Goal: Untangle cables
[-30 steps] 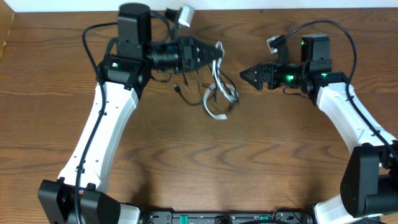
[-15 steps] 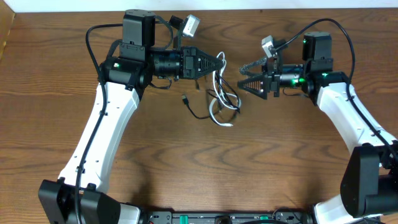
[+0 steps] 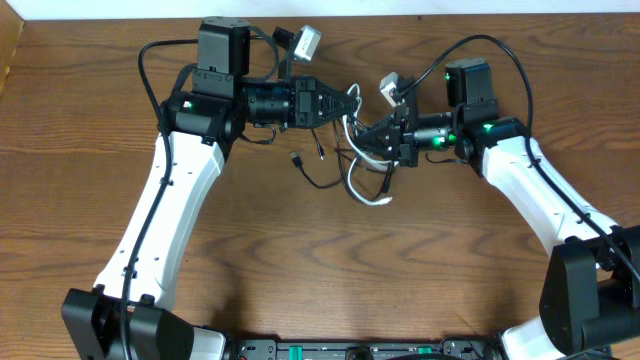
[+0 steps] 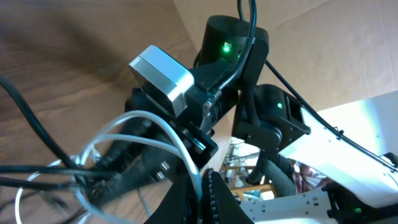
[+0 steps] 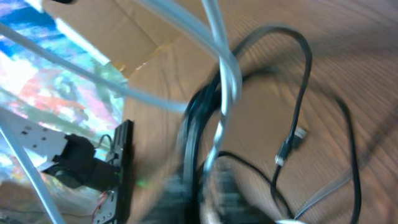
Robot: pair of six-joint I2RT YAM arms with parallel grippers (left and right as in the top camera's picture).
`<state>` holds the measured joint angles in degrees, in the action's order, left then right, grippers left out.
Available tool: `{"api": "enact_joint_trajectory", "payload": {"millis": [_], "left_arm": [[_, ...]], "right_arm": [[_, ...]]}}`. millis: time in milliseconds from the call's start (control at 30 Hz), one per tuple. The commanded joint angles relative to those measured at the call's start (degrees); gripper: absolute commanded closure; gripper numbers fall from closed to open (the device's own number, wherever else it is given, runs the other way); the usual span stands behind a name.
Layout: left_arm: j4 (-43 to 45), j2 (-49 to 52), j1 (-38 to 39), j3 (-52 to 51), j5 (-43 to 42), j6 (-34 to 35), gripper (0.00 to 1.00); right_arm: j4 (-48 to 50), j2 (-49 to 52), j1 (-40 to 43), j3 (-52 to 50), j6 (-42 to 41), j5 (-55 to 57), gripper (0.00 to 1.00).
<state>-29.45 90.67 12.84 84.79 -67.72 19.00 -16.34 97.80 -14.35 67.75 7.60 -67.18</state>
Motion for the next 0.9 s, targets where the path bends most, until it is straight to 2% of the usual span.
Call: {"api": "enact_joint_trajectory", "payload": {"millis": [0,200,333,500,733,867], "left_arm": [[1.0,0.0,-1.3,1.0,-0.7,-1.4,0.92],[3.5,0.0,-7.8,1.0,-0.9,2.5,0.92],[6.7,0.0,-12.4,1.0,-4.1,4.7,0.92],[10.3,-0.1,-17.2,1.0,-5.7,7.9,0.93],[13.2,-0.1,-22.3,1.0,-5.8,8.3,0.92],[13.9,-0.1,-24.5,1.0,-5.3,8.3,0.93]], "right_arm": [[-2.7,-0.2,1.7,0.2,-0.5,6.6,0.99],[-11.3,-0.2,5.1,-0.3,0.2,12.2,0.99],[-14.8,-0.2,7.5,-1.6,0.1,17.2,0.99],[-15.8,-0.2,10.7,-5.8,-3.8,23.4,0.99],[-15.5,-0.2,16.2,-12.9,-11.1,32.7,0.99],[-15.4,-0.2,18.3,-15.0,-12.1,33.4,0.99]]}}
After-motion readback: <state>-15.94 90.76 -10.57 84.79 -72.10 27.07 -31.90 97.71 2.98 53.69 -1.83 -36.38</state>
